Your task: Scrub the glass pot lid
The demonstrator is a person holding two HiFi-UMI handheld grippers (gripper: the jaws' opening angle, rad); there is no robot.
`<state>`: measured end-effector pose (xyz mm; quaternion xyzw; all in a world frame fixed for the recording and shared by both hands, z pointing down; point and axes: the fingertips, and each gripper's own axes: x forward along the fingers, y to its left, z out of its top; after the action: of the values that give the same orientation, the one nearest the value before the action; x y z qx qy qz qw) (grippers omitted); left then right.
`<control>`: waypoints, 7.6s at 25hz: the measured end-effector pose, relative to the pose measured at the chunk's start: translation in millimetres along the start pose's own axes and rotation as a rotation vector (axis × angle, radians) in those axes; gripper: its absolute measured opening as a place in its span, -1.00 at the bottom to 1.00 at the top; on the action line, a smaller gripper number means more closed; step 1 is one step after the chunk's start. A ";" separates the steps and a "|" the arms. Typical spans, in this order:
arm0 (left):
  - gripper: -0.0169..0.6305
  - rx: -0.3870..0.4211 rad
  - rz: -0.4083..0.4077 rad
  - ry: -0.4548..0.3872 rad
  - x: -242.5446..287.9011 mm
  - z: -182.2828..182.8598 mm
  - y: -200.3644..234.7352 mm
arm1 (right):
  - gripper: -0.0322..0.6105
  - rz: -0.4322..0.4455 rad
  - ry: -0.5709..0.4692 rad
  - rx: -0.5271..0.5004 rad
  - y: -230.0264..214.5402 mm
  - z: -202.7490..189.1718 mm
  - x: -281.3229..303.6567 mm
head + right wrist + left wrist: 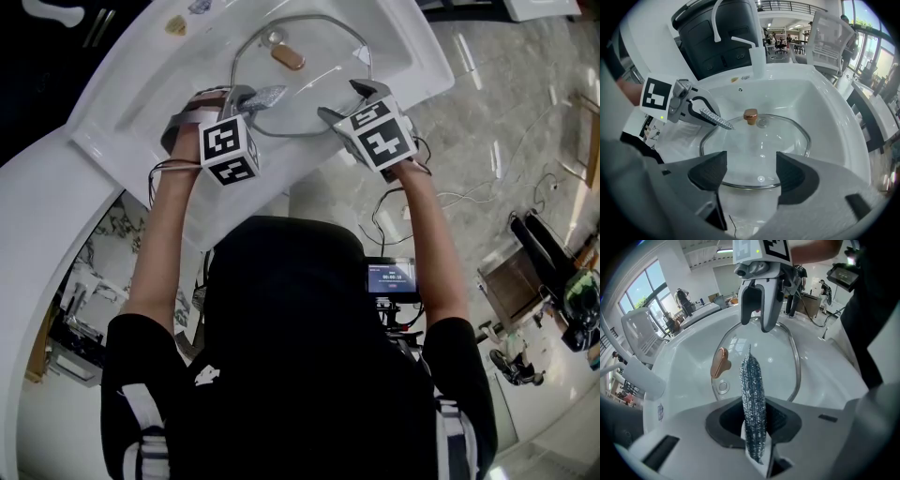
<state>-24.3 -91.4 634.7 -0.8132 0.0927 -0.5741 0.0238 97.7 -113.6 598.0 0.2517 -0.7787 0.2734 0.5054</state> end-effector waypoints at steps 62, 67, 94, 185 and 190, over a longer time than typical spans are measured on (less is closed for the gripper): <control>-0.73 0.042 -0.039 0.048 7.0 -8.8 6.0 | 0.07 -0.001 0.018 0.005 0.8 0.3 0.1; -0.73 0.046 -0.020 0.062 11.1 -8.1 16.4 | 0.07 -0.002 0.021 0.007 -0.4 0.6 -0.8; -0.73 0.044 0.027 0.088 13.4 -4.3 16.1 | 0.06 -0.004 0.019 0.010 -0.9 0.3 0.1; -0.72 -0.407 0.529 -0.886 -391.8 98.0 38.4 | -0.90 -0.437 -0.986 -0.086 149.3 154.4 -327.9; -0.72 -0.405 0.549 -0.913 -407.8 109.7 28.5 | -0.90 -0.451 -1.001 -0.105 151.3 146.4 -342.7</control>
<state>-56.9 -54.2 214.4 -0.9132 0.3892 -0.1083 0.0536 25.6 -64.1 205.4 0.4859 -0.8634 -0.0341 0.1315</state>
